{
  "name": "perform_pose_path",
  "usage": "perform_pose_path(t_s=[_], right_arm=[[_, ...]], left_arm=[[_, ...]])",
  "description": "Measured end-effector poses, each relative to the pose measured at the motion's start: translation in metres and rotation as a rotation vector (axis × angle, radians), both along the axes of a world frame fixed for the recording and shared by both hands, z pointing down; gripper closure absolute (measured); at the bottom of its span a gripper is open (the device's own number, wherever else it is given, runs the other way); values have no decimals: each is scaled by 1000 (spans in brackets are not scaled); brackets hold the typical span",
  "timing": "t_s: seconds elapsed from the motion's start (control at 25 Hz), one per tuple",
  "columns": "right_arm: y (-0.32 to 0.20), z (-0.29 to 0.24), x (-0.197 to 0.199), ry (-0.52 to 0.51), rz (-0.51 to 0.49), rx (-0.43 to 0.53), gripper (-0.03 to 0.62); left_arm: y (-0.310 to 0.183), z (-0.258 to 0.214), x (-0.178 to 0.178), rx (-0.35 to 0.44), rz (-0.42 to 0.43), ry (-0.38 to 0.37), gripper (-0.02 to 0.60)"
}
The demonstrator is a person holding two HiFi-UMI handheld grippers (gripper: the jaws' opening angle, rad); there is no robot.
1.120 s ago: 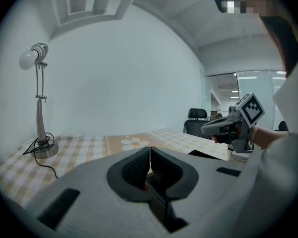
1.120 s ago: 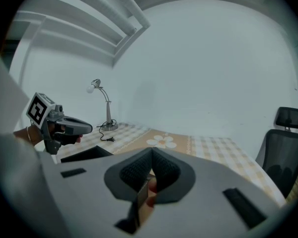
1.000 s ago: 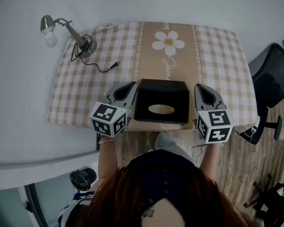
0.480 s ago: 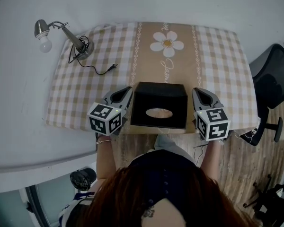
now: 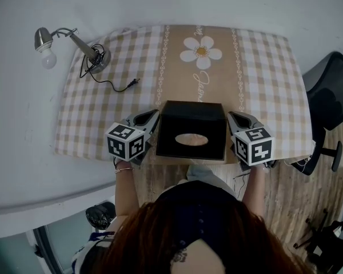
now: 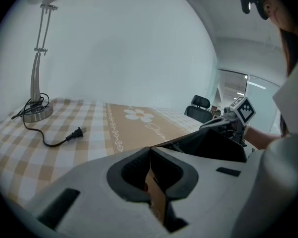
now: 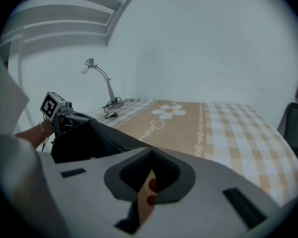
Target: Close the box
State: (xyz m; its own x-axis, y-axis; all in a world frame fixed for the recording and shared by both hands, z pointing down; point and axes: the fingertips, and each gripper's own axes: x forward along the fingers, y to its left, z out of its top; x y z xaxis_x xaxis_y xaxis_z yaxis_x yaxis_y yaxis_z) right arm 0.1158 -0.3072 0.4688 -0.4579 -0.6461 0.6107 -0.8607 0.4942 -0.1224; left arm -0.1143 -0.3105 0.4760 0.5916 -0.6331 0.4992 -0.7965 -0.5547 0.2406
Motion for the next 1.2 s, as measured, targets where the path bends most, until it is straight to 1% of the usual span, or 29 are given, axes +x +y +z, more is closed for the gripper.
perform_pose_path(t_s=[0.08, 0.2, 0.32, 0.48, 0.92, 1.2], right_arm=[[0, 5, -2, -19, -4, -33, 577], [17, 20, -3, -58, 12, -49, 577], [14, 25, -4, -55, 3, -68, 577], [17, 40, -8, -63, -2, -74, 577], [8, 48, -12, -72, -15, -102, 577], [0, 46, -13, -74, -20, -93, 577]], left_arm=[[0, 5, 0, -30, 13, 7, 554], [12, 16, 3, -44, 48, 5, 554], [7, 20, 6, -60, 65, 0, 554], [8, 31, 7, -63, 87, -12, 554], [-4, 37, 7, -96, 94, -15, 554], [-12, 36, 9, -93, 95, -7, 554]])
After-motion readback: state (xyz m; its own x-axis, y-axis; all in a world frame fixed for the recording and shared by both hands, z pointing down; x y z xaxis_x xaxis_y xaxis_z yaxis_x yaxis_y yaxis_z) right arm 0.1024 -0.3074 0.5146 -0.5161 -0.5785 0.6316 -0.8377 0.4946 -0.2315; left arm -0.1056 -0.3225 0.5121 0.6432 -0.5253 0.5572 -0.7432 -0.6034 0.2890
